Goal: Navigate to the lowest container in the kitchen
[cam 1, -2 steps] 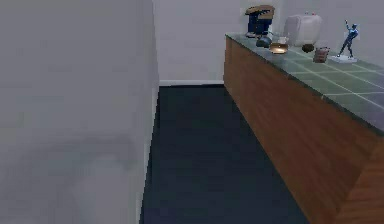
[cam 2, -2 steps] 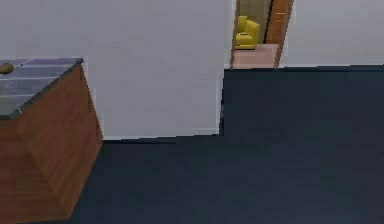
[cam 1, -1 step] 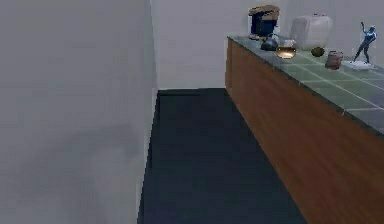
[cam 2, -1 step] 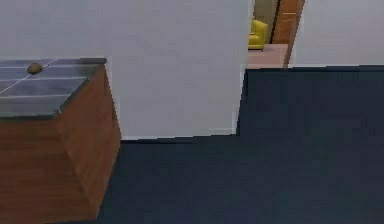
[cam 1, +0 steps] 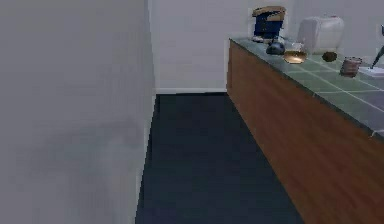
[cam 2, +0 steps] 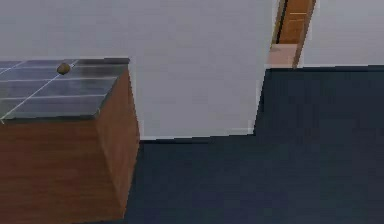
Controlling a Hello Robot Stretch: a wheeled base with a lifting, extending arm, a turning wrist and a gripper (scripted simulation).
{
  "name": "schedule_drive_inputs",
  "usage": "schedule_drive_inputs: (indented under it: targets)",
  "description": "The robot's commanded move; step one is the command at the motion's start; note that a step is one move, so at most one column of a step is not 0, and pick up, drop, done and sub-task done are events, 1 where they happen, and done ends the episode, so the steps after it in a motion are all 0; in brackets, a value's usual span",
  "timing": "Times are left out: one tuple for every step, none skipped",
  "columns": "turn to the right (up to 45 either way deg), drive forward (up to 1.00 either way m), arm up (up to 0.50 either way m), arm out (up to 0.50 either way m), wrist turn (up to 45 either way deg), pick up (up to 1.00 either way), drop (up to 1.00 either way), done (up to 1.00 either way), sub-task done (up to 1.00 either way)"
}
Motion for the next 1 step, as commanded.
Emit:
schedule_drive_inputs:
  targets:
    - [45.0,0.00,0.00,0.00,0.0,0.00,0.00,0.00,0.00]
